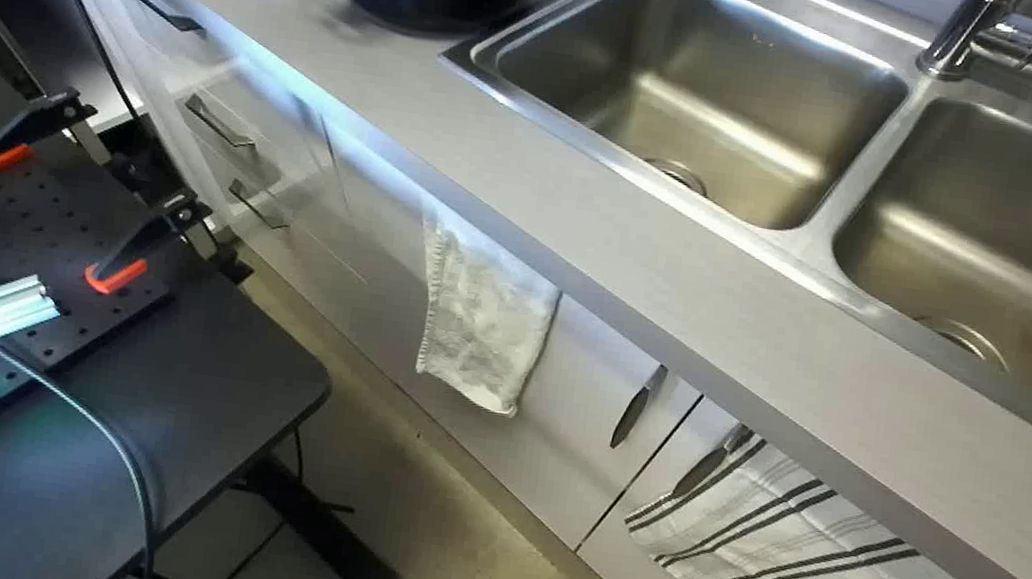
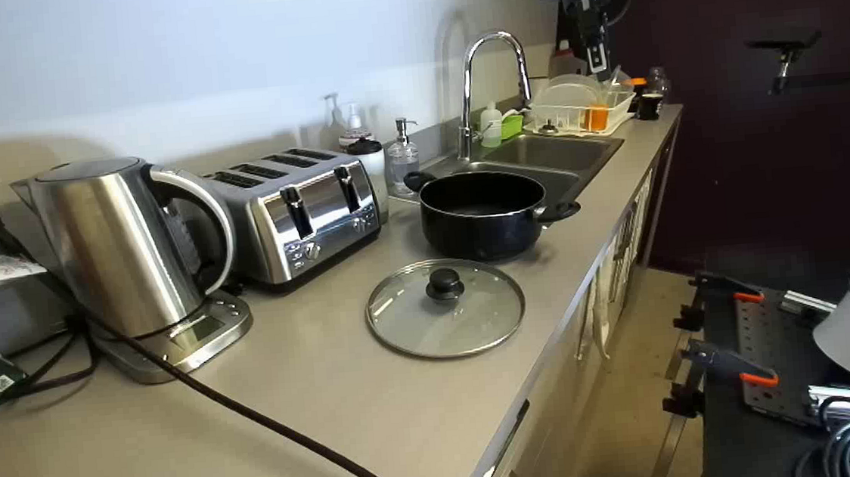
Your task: Put the glass lid on the pot.
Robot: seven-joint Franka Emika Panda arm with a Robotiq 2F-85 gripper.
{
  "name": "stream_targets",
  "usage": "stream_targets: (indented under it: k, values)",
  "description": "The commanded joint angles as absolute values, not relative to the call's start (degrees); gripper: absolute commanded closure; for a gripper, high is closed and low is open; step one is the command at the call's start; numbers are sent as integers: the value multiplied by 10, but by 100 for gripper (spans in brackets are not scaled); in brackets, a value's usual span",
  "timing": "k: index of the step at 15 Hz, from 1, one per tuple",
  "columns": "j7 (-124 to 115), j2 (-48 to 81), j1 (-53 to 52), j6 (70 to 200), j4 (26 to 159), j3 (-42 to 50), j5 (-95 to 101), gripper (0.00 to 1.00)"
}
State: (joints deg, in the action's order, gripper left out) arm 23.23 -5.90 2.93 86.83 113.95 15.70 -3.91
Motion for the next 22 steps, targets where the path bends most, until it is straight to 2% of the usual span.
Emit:
stream_targets:
  k: [1, 9, 16, 22]
  values:
    - [234, -58, 50, 867, 1138, 138, -41, 0]
    - [236, -60, 47, 881, 1144, 128, -40, 0]
    - [250, -50, 11, 939, 1195, 52, -20, 0]
    - [250, -24, -36, 1040, 1238, -17, 41, 0]
